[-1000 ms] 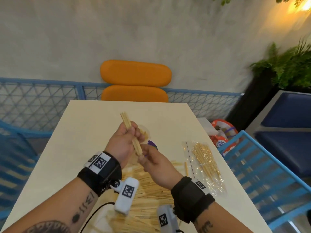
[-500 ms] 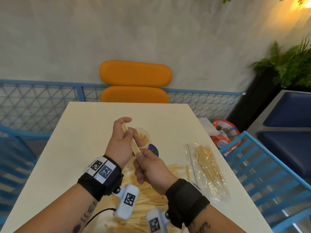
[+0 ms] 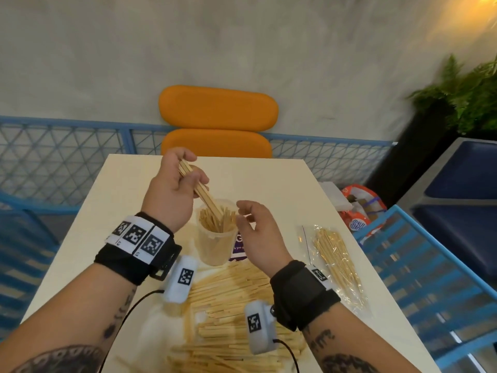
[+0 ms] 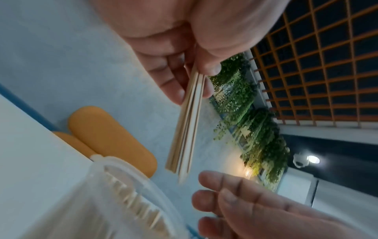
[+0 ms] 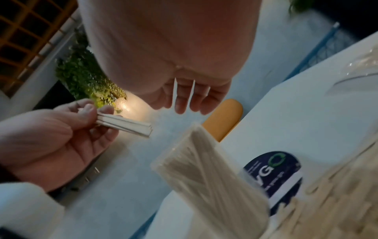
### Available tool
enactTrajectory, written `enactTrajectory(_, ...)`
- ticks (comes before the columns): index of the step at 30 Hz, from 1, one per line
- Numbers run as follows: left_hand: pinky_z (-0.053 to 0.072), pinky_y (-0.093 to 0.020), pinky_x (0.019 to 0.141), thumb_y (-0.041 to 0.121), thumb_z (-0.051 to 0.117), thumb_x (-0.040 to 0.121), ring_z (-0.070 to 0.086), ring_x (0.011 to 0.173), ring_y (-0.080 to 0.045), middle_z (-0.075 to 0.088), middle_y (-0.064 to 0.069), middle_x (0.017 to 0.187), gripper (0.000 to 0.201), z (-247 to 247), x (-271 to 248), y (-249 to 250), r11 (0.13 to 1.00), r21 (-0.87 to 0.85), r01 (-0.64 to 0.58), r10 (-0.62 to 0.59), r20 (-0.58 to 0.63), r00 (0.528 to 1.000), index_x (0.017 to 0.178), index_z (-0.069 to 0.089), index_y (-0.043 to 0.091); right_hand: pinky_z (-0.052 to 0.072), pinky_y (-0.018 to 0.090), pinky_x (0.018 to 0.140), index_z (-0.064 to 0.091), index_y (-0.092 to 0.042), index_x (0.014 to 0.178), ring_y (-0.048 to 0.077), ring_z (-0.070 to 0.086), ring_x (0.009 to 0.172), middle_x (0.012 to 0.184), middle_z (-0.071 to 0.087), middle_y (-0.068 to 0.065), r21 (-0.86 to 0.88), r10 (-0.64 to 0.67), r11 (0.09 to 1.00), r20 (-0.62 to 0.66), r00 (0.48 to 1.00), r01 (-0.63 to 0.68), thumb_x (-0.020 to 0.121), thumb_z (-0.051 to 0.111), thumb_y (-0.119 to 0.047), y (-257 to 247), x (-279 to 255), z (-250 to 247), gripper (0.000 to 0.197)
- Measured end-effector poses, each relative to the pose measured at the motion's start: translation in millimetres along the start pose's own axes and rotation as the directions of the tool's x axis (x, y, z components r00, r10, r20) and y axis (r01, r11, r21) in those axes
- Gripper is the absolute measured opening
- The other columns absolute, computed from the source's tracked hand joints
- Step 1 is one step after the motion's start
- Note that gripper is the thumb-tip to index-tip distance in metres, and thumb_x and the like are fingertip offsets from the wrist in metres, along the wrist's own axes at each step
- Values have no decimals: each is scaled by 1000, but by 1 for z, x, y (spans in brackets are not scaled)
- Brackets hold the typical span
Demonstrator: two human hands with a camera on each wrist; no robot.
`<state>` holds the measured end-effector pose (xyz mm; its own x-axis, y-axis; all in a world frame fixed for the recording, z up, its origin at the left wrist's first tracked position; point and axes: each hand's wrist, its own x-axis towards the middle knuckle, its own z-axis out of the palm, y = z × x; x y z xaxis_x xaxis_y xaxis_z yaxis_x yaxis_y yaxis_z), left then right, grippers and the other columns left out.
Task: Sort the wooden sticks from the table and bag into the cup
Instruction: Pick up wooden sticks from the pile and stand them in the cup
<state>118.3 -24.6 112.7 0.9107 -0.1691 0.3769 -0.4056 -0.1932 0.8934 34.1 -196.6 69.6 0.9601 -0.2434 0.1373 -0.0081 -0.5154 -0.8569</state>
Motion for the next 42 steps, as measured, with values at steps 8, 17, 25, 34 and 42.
enactTrajectory(8, 48, -33, 68, 15, 43, 103, 62, 66, -12, 70, 13, 83, 26, 17, -14, -26, 963, 268, -1, -39, 145, 989, 112, 38, 39, 23, 18, 107, 47, -22, 144, 13, 24, 135, 147, 40, -10, -301, -69, 946, 178, 982, 121, 99, 50, -15, 23, -1, 9, 46)
enactTrajectory(17, -17, -49, 119, 20, 32, 103, 32, 134, -3, 60, 23, 101, 27, 30, -33, -63, 780, 612, -133, -110, 343, 933, 95, 53, 36, 31, 15, 108, 46, -29, 141, 6, 28, 134, 137, 39, -28, -95, -106, 989, 72, 992, 113, 99, 45, -8, 30, -3, 4, 47)
enactTrajectory(25, -14, -43, 121, 63, 10, 90, 10, 149, 1, 43, 27, 142, 70, 22, -36, -79, 857, 467, -215, -23, 453, 891, 112, 69, 34, 34, 37, 115, 53, -25, 134, 15, 41, 133, 133, 48, -10, -12, 164, 985, -229, 959, -171, 97, 43, 0, 75, -13, -34, 46)
enactTrajectory(34, 40, -32, 105, 15, 48, 102, 53, 117, -9, 59, 8, 127, 24, -9, -51, -68, 963, 263, 60, -71, 33, 997, 112, 67, 26, 39, 30, 109, 62, -22, 130, 17, 42, 131, 134, 55, 0, -461, 224, 878, 164, 961, -126, 99, 51, -21, 77, -27, -9, 33)
enactTrajectory(42, 42, -28, 98, 10, 49, 98, 57, 118, -23, 58, -4, 130, 32, -26, -92, -107, 691, 655, 305, -517, 153, 842, 121, 67, 25, 41, 43, 102, 61, -24, 132, 27, 44, 126, 134, 58, 3, -694, 101, 661, 458, 883, 285, 99, 47, -27, 45, -34, 46, 35)
